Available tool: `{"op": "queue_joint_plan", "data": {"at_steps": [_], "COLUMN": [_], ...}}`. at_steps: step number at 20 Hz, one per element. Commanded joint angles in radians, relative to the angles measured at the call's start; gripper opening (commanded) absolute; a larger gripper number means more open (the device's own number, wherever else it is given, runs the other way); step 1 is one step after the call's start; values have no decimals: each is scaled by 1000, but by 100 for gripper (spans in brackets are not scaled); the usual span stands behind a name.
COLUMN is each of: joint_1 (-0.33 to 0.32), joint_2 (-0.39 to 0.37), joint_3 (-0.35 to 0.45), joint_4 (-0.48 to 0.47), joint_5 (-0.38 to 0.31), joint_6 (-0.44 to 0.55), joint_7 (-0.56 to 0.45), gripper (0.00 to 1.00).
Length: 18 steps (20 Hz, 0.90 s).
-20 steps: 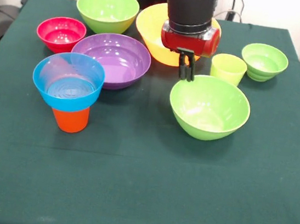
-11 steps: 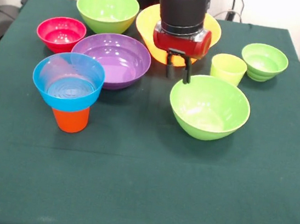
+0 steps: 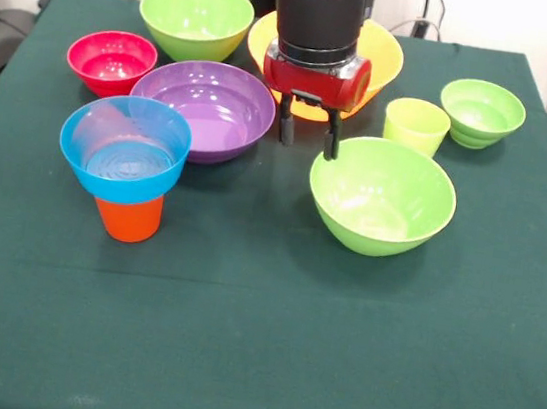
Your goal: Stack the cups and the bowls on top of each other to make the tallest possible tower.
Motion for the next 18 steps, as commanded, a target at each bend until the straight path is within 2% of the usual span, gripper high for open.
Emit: {"op": "queue_joint_plan", "data": {"at_steps": [1,9,13,18], "joint_1": [21,59,100,131], "joint_2": [56,107,112,111], "joint_3": [-11,-34,-60,-87], "joint_4": [-43,-90,-106,-74], "joint_5": [-53,-76,-98,-119], "joint_6": [14,-20,-30,-68], "joint_7": [-23,-19,-21,0], "gripper": [100,100,100,100]}}
